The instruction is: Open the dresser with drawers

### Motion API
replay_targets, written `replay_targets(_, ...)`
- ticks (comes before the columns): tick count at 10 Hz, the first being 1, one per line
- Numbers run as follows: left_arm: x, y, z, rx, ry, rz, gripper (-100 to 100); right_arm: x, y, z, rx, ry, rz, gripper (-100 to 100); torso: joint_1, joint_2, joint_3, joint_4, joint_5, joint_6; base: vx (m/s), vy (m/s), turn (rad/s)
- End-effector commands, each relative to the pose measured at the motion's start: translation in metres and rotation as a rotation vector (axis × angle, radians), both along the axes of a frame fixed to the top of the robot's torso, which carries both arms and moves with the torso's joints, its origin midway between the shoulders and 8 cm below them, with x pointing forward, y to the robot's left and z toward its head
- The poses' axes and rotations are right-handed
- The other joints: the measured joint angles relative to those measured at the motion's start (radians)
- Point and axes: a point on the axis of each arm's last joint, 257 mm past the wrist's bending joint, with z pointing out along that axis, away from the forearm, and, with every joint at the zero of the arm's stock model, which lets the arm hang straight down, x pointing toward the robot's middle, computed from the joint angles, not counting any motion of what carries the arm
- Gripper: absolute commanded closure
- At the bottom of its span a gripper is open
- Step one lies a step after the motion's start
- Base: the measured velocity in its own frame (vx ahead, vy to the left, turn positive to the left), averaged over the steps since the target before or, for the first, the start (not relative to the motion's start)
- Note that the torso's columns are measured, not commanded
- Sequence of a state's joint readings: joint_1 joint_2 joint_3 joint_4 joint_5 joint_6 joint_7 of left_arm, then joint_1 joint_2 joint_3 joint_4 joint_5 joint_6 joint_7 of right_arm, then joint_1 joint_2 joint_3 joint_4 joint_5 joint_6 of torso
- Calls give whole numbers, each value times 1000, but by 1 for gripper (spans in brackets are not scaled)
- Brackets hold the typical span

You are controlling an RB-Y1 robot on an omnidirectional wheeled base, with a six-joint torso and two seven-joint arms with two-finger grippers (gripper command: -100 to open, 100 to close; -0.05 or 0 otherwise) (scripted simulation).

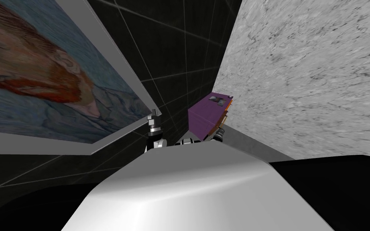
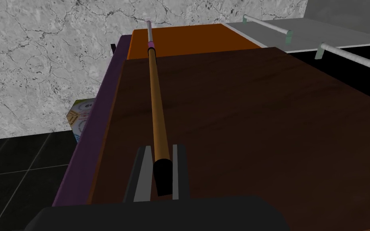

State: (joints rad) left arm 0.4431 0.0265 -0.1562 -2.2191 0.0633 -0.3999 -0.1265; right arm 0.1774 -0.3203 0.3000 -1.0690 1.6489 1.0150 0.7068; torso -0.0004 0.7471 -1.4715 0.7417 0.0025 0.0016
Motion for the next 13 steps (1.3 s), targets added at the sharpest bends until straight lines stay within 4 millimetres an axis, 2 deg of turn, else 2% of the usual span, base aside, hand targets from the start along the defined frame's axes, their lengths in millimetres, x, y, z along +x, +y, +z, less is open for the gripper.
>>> replay_targets(1, 0, 0, 0, 0, 0, 0, 0, 1, -4, 1, 8, -9, 4, 100, -3, -5, -2, 0, 1, -1, -146, -136, -7)
replay_targets(4, 0, 0, 0, 0, 0, 0, 0, -3, -4, -4, 15, 2, 12, 100, 4, -13, -7, -3, 0, -2, -122, -89, -8)
replay_targets(6, 0, 0, 0, 0, 0, 0, 0, -4, -6, -4, 14, 3, 15, 100, -2, -10, -5, -3, -1, -1, -112, -109, -25)
replay_targets(7, 0, 0, 0, 0, 0, 0, 0, 4, -15, -3, 13, 12, -2, -100, -3, -11, -5, -2, -1, -2, -109, -26, 120)
replay_targets(9, 0, 0, 0, 0, 0, 0, 0, 20, -40, 7, 4, 17, -38, -100, 4, -11, -5, -3, -1, -4, -150, 44, 197)
replay_targets(13, 0, 0, 0, 0, 0, 0, 0, 48, -87, 29, 3, 18, -112, -100, 0, -9, -4, -4, -3, -2, -169, 60, 181)
